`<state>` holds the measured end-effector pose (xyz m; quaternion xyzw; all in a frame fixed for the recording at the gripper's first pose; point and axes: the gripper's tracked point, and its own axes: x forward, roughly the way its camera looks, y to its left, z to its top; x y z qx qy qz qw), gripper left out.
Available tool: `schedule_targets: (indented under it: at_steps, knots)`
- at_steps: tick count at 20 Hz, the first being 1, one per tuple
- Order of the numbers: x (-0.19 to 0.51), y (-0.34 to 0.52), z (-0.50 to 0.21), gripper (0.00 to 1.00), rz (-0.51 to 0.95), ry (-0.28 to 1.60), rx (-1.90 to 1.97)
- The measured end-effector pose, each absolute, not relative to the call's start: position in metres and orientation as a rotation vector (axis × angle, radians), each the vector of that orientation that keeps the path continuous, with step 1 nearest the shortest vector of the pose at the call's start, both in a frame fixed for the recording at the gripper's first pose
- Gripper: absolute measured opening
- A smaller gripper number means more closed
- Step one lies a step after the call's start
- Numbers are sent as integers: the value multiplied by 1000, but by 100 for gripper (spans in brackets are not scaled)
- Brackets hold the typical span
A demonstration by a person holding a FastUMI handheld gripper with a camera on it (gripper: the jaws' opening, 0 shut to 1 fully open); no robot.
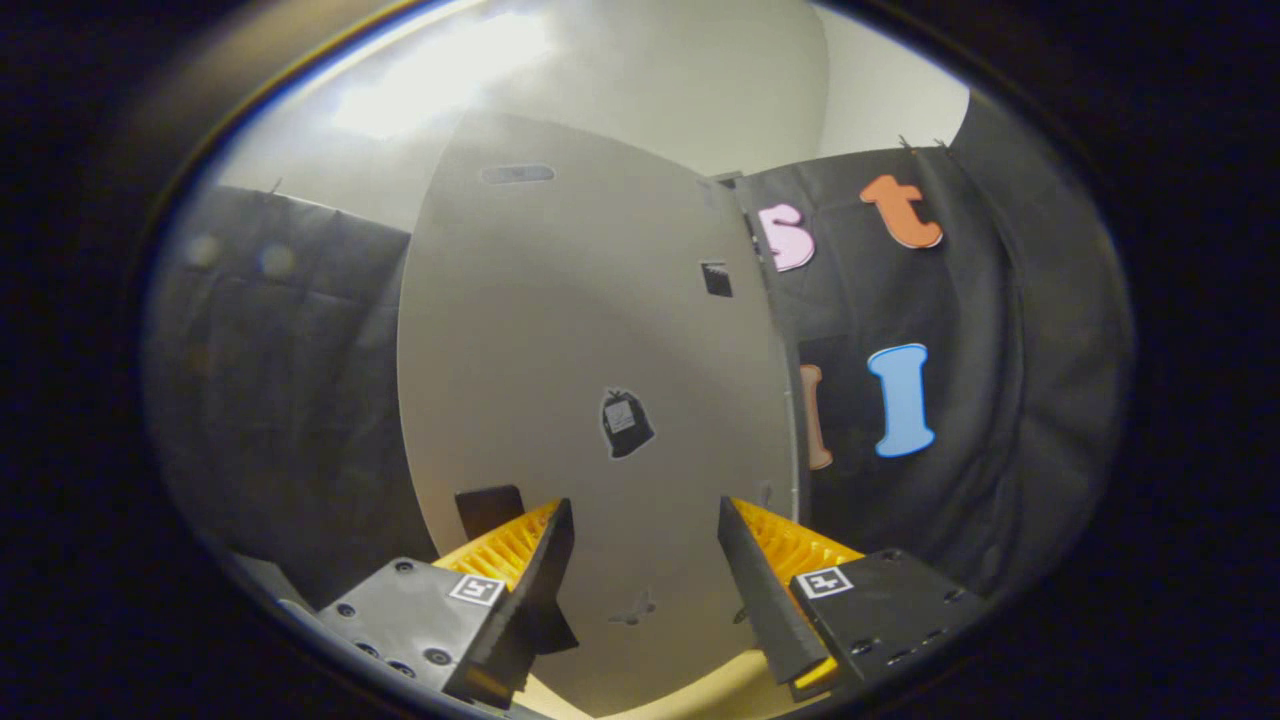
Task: Open the shoe cabinet door, grab the shoes and put them into the shoe cabinet, then close the shoe cabinet door.
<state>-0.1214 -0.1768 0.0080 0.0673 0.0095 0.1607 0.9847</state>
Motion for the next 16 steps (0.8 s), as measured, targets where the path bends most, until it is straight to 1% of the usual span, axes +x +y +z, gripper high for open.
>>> schedule_targets:
  at_steps: [3, 6, 10, 11, 13, 16]
  knots:
    - [-93, -137, 2, 93, 363, 35, 139]
    - [-62, -102, -13, 94, 360, 60, 118]
    - [-34, -61, -24, 96, 286, 84, 86]
    - [-24, -59, -24, 96, 239, 77, 83]
    - [-12, -56, -27, 97, 192, 61, 81]
    - [-9, -54, -28, 98, 166, 50, 77]
